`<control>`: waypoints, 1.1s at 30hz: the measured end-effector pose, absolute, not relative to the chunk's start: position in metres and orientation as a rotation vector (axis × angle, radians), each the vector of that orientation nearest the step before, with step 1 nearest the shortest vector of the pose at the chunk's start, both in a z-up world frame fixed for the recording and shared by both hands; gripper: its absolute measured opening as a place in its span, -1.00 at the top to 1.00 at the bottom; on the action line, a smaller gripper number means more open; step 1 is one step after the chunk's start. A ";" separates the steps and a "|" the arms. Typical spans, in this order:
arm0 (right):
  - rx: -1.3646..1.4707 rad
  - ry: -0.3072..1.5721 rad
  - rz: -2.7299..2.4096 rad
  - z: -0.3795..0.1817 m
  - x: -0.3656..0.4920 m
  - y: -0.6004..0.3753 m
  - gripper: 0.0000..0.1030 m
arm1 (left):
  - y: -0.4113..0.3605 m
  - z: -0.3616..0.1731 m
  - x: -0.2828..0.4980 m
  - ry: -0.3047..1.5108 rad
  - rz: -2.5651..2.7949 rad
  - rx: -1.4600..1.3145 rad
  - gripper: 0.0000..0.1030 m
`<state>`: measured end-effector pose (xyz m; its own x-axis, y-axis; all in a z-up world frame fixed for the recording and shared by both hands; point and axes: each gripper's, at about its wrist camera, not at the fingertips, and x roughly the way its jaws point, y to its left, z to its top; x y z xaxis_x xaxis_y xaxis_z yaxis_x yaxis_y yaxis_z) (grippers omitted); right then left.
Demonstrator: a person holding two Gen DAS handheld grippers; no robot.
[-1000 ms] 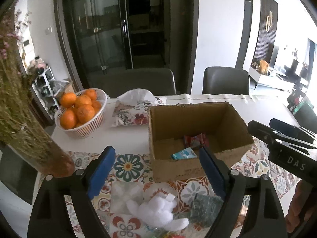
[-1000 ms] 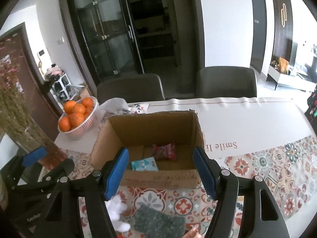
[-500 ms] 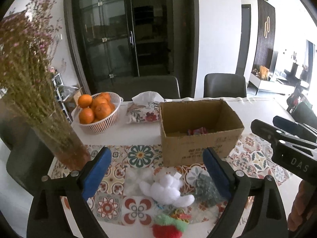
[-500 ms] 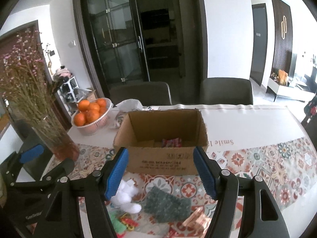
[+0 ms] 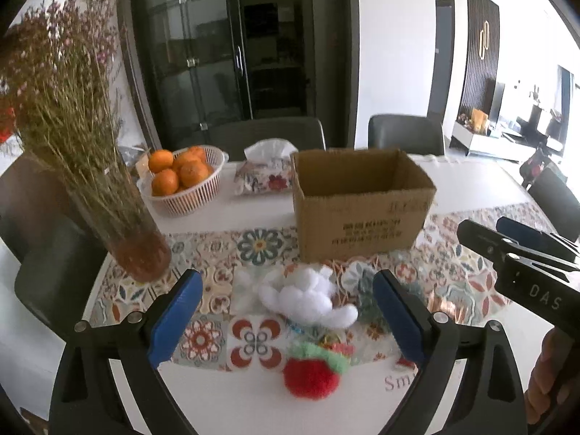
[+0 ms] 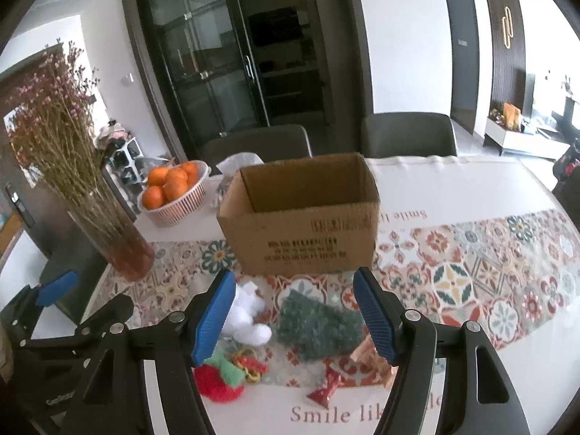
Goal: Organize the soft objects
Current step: 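Withdraw both open tools from the box back over the table, then move the right tool to the red candy bar while the left tool approaches the red pompom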
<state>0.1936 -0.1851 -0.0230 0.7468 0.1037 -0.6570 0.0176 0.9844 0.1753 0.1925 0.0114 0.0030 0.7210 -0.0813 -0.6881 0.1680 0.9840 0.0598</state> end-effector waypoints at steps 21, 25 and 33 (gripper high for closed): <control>0.222 0.890 -0.011 -0.109 0.165 -0.186 -0.33 | 0.008 -0.076 0.173 0.938 -0.212 0.128 -0.87; 0.218 0.935 -0.019 -0.125 0.164 -0.186 -0.33 | 0.007 -0.094 0.173 0.972 -0.218 0.141 -0.86; 0.231 1.000 -0.029 -0.153 0.167 -0.183 -0.33 | 0.007 -0.122 0.181 1.044 -0.251 0.105 -0.86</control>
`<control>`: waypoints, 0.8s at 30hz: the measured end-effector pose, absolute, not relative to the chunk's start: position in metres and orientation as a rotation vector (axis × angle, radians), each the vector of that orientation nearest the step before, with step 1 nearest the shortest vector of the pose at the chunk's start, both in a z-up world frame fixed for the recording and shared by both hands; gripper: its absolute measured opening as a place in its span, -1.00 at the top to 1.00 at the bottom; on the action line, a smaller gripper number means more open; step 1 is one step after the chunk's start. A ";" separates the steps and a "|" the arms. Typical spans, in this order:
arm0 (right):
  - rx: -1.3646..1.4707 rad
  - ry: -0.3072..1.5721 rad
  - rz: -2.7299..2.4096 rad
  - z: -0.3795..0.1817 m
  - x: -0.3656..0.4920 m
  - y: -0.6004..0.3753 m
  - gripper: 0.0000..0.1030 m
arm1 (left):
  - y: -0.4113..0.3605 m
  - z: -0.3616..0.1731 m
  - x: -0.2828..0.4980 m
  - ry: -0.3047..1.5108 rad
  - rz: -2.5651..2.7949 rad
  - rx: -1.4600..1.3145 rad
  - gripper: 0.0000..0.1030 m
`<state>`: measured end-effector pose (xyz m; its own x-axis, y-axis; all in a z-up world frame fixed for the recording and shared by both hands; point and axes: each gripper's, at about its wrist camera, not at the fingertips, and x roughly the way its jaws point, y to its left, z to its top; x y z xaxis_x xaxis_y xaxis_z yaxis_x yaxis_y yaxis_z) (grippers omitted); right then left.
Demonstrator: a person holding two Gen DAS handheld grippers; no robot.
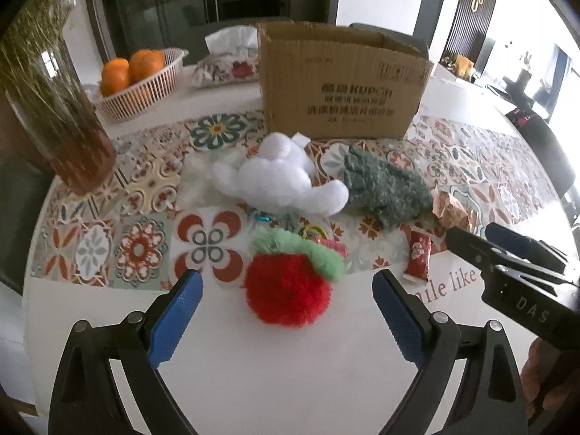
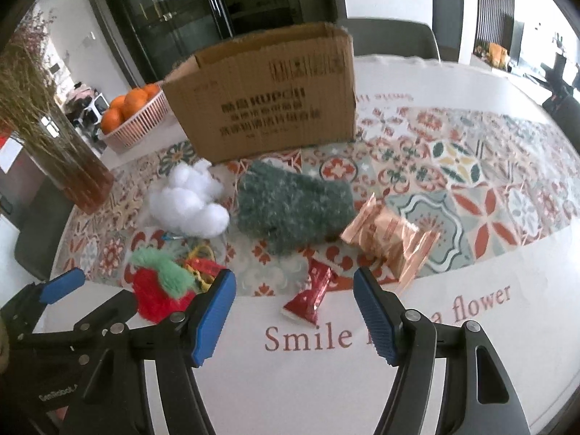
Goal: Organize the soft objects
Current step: 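Move the right tool to the red candy bar while the left tool approaches the red pompom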
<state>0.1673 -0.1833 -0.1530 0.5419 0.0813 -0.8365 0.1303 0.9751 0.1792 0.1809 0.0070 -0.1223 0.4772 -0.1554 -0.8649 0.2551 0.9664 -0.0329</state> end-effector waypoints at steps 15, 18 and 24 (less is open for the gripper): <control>0.292 1.139 -0.071 -0.208 0.193 -0.192 -0.29 | 0.001 -0.182 0.209 1.175 -0.274 0.124 -0.84; 0.295 1.168 -0.080 -0.217 0.199 -0.193 -0.25 | -0.001 -0.193 0.214 1.199 -0.276 0.134 -0.82; 0.303 1.205 -0.075 -0.228 0.205 -0.194 -0.18 | -0.004 -0.204 0.221 1.220 -0.273 0.139 -0.74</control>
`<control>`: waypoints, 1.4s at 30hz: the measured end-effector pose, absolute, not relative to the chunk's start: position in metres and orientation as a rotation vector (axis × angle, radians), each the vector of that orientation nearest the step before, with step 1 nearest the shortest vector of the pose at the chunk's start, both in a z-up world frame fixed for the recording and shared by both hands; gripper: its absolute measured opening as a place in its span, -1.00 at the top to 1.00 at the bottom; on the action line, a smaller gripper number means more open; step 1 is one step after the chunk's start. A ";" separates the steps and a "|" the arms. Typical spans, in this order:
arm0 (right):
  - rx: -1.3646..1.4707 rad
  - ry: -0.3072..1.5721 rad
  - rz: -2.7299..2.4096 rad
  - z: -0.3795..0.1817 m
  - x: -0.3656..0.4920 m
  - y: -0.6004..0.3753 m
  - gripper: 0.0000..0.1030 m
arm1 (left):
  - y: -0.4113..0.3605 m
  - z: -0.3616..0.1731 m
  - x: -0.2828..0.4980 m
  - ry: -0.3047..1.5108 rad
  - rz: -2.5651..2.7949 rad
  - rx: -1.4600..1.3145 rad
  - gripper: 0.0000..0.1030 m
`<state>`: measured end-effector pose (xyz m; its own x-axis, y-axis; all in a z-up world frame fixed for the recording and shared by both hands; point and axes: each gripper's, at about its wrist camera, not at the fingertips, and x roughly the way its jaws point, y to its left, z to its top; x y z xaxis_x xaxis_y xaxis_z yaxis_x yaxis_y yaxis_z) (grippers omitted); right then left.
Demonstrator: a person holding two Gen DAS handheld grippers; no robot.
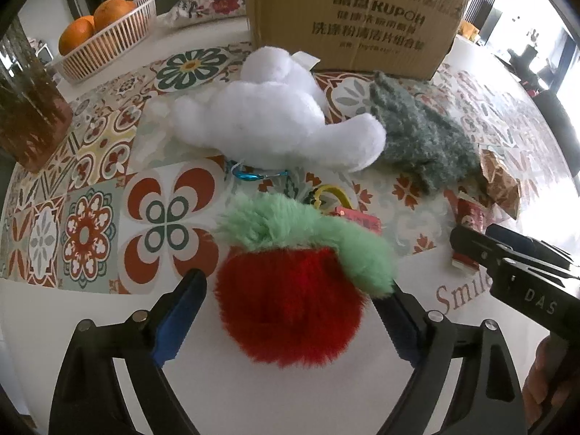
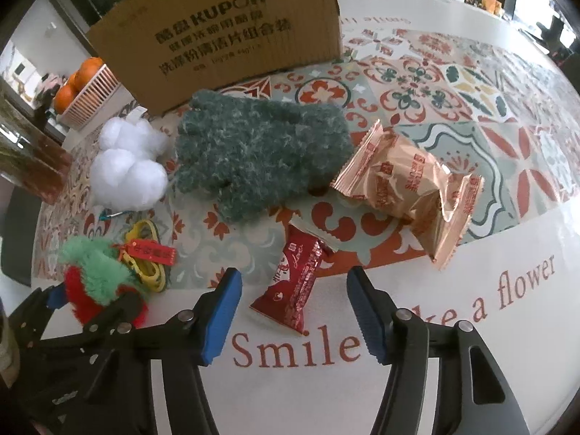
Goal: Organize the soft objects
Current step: 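Move the right tool to the red candy bar while the left tool approaches the red pompom, then close the right tool on the red candy bar while the left tool grips the red pompom, then lift and carry the red candy bar and red pompom over the cardboard box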
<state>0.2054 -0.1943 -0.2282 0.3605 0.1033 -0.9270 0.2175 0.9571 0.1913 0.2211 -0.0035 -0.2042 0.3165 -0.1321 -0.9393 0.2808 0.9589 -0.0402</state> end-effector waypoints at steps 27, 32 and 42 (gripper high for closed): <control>0.233 1.178 0.010 -0.215 0.199 -0.193 0.54 | -0.006 -0.196 0.207 1.194 -0.302 0.061 0.24; 0.213 1.140 0.050 -0.196 0.189 -0.188 0.54 | -0.004 -0.183 0.198 1.165 -0.307 0.050 0.24; 0.220 1.078 0.108 -0.167 0.182 -0.186 0.54 | -0.003 -0.146 0.189 1.076 -0.313 0.038 0.25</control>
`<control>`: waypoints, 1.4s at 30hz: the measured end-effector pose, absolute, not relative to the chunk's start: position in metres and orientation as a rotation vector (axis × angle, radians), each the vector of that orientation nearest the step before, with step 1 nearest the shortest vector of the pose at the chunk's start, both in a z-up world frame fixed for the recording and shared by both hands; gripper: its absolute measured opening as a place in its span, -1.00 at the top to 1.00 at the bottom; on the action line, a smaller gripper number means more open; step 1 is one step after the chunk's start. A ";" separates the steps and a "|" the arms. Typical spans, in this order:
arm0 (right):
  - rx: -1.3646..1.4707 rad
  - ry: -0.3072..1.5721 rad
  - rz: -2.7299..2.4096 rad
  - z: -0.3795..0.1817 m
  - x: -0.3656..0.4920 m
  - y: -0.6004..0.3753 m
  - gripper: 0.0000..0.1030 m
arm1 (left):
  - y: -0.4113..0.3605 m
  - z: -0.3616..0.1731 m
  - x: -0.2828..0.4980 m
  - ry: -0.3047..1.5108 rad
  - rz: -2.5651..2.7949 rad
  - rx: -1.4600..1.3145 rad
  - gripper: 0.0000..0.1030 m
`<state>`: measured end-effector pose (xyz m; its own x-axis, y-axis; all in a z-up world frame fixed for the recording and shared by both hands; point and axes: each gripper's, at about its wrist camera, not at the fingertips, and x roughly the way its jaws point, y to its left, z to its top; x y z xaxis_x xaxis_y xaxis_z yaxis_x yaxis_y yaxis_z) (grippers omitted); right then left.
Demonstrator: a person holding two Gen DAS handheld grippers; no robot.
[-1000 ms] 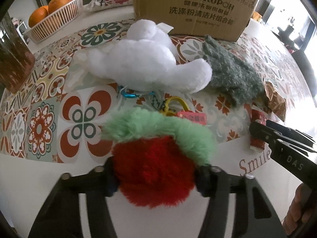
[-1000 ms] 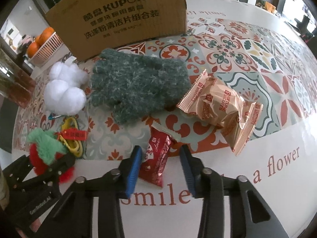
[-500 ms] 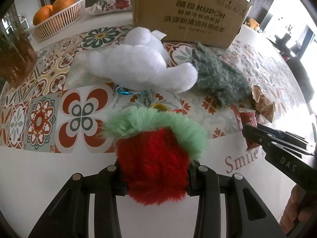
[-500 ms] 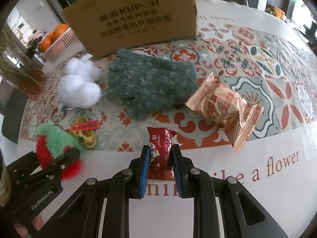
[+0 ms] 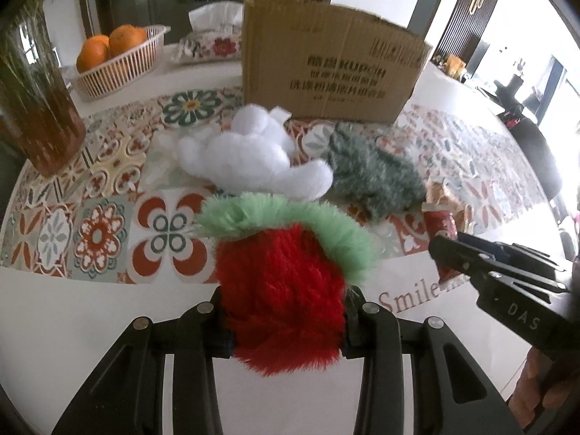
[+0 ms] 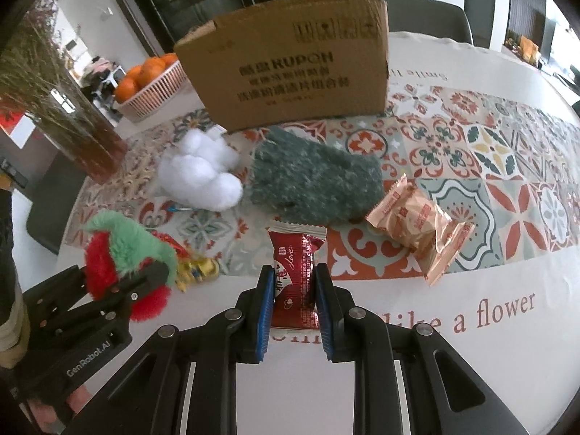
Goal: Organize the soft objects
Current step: 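Lift and carry the red candy bar and red pompom over the cardboard box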
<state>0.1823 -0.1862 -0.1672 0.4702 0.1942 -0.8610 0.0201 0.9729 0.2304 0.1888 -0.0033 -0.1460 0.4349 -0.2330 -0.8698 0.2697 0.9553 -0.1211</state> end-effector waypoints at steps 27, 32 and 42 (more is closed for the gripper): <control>0.224 0.822 0.142 -0.071 0.186 -0.207 0.54 | -0.028 -0.052 0.199 0.858 -0.335 0.049 0.24; 0.249 0.789 0.138 -0.058 0.193 -0.216 0.54 | -0.036 -0.037 0.208 0.814 -0.346 0.057 0.25; 0.261 0.726 0.138 -0.036 0.212 -0.226 0.54 | -0.049 -0.014 0.229 0.751 -0.340 0.073 0.24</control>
